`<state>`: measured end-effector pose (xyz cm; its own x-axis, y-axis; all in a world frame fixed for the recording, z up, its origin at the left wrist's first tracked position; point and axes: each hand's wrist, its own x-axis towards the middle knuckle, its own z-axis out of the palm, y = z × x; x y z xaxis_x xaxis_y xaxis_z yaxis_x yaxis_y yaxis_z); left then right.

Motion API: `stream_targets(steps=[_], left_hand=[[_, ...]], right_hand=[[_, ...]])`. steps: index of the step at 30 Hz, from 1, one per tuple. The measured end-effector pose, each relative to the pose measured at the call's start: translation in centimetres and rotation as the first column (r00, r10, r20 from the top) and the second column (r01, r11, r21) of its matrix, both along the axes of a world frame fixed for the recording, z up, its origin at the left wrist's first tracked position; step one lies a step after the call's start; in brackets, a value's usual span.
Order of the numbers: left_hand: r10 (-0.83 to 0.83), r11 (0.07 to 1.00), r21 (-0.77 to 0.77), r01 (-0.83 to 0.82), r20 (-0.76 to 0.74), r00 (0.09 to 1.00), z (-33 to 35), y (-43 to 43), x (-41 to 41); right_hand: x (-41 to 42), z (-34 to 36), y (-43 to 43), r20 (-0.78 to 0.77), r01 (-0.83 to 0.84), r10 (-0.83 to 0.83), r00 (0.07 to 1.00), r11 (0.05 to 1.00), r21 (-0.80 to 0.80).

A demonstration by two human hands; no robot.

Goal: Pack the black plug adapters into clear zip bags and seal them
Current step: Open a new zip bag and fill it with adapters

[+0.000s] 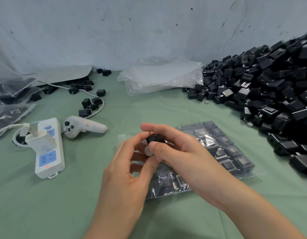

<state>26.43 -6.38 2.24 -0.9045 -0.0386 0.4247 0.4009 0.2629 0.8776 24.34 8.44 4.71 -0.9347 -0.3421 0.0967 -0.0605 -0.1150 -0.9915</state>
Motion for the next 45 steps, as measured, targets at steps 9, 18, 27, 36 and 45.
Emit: stream_targets(steps=[9,18,27,36,45], left_hand=[[0.016,0.995,0.098,-0.019,0.031,0.999,-0.1,-0.3,-0.4],[0.458,0.889,-0.053,-0.455,0.122,0.881,-1.4,-8.4,-6.1],[0.317,0.940,0.059,-0.335,0.204,0.926,0.0,-5.7,-3.6],[-0.425,0.753,0.650,0.103,0.361,0.830,2.5,-0.7,-0.5],[-0.157,0.843,0.527,-0.104,0.427,0.890,1.6,-4.6,-1.3]], right_hand=[[-0.8,-1.1,-0.1,0.193,0.065,-0.009,0.981,0.955,-0.290],[-0.7,-0.9,0.3,0.318,0.182,-0.071,0.946,0.924,-0.337],[-0.9,-1.0,0.4,0.121,0.175,-0.145,0.982,0.940,-0.292],[-0.1,-1.7,-1.0,-0.105,0.009,-0.034,0.994,0.972,-0.235],[-0.3,-1.8,-0.2,-0.331,0.126,-0.043,0.943,0.964,0.233]])
